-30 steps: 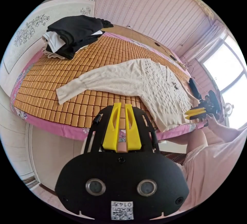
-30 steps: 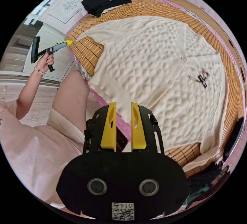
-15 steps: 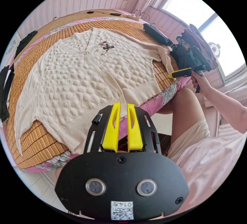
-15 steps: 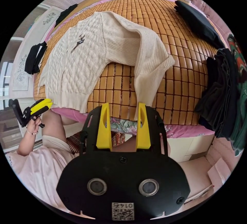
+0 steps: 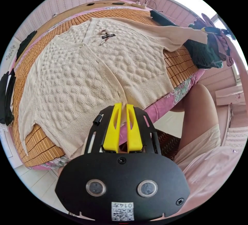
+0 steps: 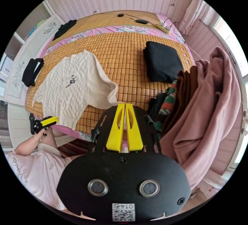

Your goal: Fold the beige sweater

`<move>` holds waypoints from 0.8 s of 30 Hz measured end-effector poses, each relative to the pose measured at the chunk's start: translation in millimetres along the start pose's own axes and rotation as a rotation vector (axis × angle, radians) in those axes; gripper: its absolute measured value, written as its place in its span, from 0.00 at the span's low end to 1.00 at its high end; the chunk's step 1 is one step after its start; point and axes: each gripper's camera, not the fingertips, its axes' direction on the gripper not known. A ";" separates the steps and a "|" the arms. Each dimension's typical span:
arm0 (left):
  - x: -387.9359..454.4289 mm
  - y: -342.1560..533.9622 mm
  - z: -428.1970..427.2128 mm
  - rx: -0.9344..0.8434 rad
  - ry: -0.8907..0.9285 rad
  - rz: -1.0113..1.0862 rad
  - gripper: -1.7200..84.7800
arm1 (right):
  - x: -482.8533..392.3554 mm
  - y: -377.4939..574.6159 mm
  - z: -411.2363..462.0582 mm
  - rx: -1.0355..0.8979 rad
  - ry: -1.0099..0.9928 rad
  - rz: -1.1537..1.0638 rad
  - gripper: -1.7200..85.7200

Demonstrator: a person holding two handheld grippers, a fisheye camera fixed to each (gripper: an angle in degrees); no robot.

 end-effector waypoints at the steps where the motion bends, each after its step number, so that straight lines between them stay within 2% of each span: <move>1: 0.9 -0.1 -1.0 0.009 -0.005 0.001 0.02 | 15.4 -7.0 -6.8 -0.030 0.110 0.054 0.03; 2: 2.2 -0.4 -3.7 0.027 -0.017 0.004 0.02 | 26.1 -11.5 -12.9 -0.033 0.188 0.084 0.04; 4: 2.2 -0.3 -10.1 0.059 -0.007 0.003 0.01 | 35.6 -13.0 -18.9 -0.014 0.219 0.099 0.07; 8: -3.8 7.1 -25.6 0.139 0.059 -0.007 0.01 | 31.8 3.9 -10.2 0.020 0.122 0.053 0.14; 12: -12.9 23.4 -29.0 0.132 0.067 -0.029 0.01 | 10.4 33.2 21.6 -0.006 0.038 -0.018 0.14; 15: -24.5 40.5 -28.9 0.128 0.073 -0.078 0.01 | -14.8 66.0 58.6 -0.037 -0.119 -0.082 0.12; 20: -49.0 73.3 -30.9 0.140 0.096 -0.217 0.01 | -84.1 133.9 132.3 -0.108 -0.647 -0.231 0.04; 24: -63.7 106.6 -45.0 0.196 0.108 -0.291 0.01 | -132.4 163.8 152.2 -0.117 -0.750 -0.276 0.02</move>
